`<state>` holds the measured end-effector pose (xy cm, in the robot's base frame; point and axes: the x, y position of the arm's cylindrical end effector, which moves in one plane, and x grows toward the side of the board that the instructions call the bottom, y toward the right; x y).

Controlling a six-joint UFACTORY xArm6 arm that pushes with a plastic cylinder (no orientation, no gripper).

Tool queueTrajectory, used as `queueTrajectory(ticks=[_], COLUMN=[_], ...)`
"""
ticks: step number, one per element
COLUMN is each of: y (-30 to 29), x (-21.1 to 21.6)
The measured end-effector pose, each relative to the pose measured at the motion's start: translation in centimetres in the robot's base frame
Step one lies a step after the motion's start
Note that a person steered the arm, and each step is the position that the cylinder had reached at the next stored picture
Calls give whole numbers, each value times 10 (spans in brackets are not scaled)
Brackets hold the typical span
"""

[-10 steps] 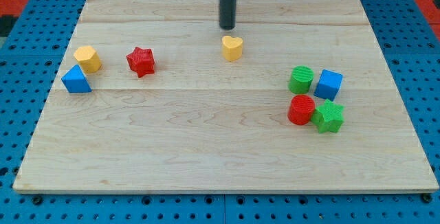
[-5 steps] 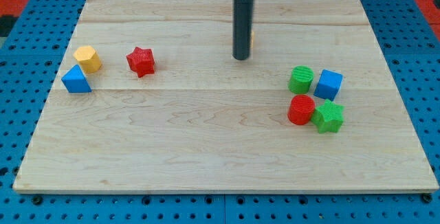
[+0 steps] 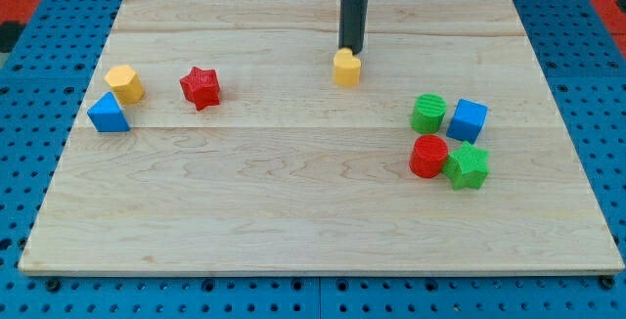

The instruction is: Place the yellow heart diagonally to the bottom left of the red circle

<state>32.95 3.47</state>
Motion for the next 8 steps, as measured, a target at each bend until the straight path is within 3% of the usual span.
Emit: queueTrajectory(ticks=[1, 2, 3, 4, 6, 7, 8], y=[2, 2, -25, -50, 70, 16, -38], x=[18, 67, 91, 81, 162, 147, 102])
